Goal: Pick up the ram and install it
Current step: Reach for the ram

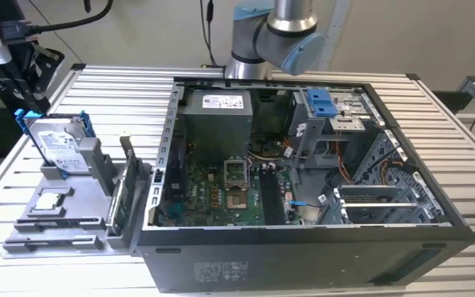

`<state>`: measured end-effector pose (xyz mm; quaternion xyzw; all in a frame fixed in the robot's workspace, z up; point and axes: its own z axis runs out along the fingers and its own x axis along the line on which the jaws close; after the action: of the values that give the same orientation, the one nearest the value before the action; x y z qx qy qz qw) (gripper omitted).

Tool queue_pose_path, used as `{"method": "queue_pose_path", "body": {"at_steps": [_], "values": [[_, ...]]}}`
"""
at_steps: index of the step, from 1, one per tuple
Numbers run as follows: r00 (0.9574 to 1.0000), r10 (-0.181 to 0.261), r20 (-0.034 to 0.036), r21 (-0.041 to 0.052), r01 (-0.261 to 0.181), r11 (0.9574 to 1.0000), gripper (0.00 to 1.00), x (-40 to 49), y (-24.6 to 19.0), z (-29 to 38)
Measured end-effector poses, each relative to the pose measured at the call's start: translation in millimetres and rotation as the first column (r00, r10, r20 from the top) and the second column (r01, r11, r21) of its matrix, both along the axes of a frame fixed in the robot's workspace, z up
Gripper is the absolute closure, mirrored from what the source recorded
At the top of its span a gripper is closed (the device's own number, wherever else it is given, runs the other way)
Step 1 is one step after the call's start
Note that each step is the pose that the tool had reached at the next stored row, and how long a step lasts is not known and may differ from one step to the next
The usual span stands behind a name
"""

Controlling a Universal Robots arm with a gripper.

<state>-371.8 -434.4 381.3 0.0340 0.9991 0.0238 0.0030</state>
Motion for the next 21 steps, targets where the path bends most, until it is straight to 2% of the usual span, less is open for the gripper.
{"method": "queue_pose_path", "body": {"at_steps": [3,8,21], "values": [[1.0,0.0,0.0001,0.0001,0.0,1.0,0.89,-2.6,-4.1,-0.2],[1.0,0.0,0.0,0.0,0.0,1.0,0.89,-6.2,-7.9,-0.3],[1.0,0.0,0.0,0.0,0.0,1.0,0.89,-9.4,-13.9,-0.5]]}}
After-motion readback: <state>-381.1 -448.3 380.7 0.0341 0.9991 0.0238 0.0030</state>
